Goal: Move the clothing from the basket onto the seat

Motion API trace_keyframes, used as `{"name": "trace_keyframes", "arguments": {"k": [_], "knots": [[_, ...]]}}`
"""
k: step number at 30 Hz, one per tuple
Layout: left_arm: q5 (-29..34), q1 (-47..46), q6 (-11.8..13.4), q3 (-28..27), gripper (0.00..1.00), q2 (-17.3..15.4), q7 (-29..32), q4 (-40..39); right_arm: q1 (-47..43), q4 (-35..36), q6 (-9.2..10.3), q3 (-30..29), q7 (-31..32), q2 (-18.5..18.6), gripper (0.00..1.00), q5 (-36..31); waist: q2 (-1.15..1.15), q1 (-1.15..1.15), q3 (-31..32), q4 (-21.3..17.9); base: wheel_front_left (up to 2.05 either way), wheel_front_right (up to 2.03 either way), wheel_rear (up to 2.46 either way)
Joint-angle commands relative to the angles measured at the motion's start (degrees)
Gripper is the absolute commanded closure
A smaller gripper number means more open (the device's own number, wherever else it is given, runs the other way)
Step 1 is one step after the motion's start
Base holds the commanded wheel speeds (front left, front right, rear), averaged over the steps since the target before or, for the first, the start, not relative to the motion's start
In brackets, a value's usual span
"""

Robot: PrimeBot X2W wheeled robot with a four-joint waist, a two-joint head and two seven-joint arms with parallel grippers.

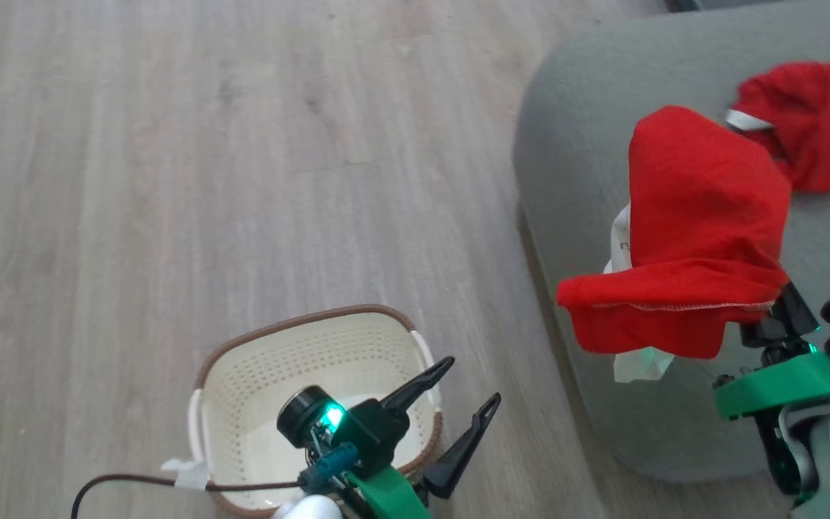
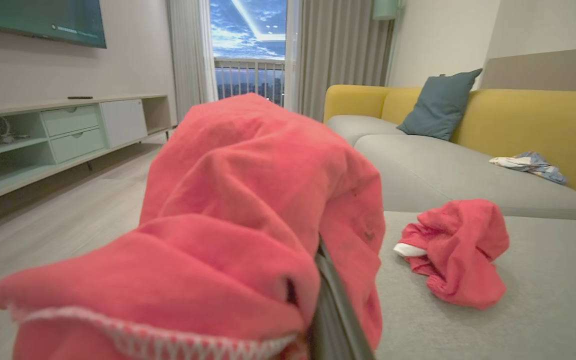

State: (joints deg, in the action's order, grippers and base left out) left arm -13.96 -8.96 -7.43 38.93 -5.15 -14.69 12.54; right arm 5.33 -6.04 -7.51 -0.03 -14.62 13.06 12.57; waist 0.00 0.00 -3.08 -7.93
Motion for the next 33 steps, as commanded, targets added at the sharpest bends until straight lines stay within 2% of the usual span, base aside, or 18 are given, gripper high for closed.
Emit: {"name": "trace_keyframes", "arguments": {"k": [1,11,21,25,33], "knots": [[0.73,-1.27,-0.05,-1.74,0.00,0.83,-0.30,-2.18,2.62,2.48,0.02,0.20,-0.38,1.41,1.00,-0.28,0.00,0.00,-0.98,-3.39,0.00,0.00,0.00],[2.37,-2.45,-0.05,-1.89,0.00,1.25,-0.30,-3.11,2.84,3.25,0.02,-2.14,-0.38,1.71,1.00,-0.62,0.00,0.00,-2.99,-12.79,0.00,0.00,0.00],[3.27,-2.94,-0.05,-1.80,0.00,1.53,-0.30,-4.01,2.26,3.31,0.02,-4.17,-0.38,0.72,1.00,-0.60,0.00,0.00,-4.10,-20.01,0.00,0.00,0.00],[3.70,-3.40,-0.05,-2.11,0.00,1.60,-0.30,-4.42,2.02,3.25,0.02,-3.99,-0.38,-0.09,1.00,-0.47,0.00,0.00,-4.76,-21.53,0.00,0.00,0.00],[4.07,-4.13,-0.05,-1.92,0.00,1.59,-0.30,-5.06,1.87,3.06,0.02,-4.68,-0.38,-0.80,1.00,-0.48,0.00,0.00,-5.49,-21.73,0.00,0.00,0.00]]}}
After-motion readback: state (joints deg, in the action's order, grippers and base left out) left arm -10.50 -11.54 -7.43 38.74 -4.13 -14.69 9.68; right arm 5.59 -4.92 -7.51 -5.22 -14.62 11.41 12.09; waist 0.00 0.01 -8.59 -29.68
